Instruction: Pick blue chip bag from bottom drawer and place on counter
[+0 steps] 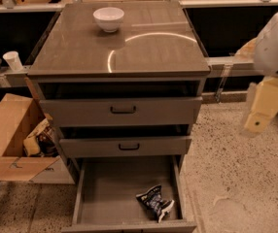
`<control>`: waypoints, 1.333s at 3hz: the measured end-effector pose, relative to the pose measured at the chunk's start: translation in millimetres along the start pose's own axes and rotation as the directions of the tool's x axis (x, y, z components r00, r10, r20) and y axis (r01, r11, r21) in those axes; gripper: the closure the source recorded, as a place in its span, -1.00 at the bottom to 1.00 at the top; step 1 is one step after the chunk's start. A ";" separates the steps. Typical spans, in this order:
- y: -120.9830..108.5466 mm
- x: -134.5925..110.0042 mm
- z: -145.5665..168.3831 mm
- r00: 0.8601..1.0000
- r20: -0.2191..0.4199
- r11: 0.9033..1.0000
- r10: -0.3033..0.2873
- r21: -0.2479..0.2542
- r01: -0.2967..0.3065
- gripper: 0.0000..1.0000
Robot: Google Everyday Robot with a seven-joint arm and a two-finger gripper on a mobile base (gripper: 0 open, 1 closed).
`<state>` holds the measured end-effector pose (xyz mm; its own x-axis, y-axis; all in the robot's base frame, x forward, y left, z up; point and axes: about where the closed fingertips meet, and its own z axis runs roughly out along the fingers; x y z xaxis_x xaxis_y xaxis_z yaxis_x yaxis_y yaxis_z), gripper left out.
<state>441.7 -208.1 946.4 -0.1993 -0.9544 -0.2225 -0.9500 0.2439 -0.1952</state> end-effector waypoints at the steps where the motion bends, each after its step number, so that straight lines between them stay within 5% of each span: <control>1: 19.2 -10.6 71.6 0.998 0.062 0.993 -0.019 -0.116 0.026 -1.00; 2: 54.7 -24.4 161.3 0.993 0.115 0.974 0.029 -0.226 -0.003 -1.00; 3: 90.3 -34.5 241.6 0.983 0.134 0.959 0.127 -0.268 -0.087 -1.00; 4: 90.3 -34.4 241.7 0.983 0.134 0.959 0.127 -0.268 -0.087 -1.00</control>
Offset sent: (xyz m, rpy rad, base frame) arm -0.0104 0.0885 -0.2290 0.2178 0.2662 0.0671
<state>420.9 -111.6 705.6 -0.2841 -0.8838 -0.3718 -0.9585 0.2710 0.0883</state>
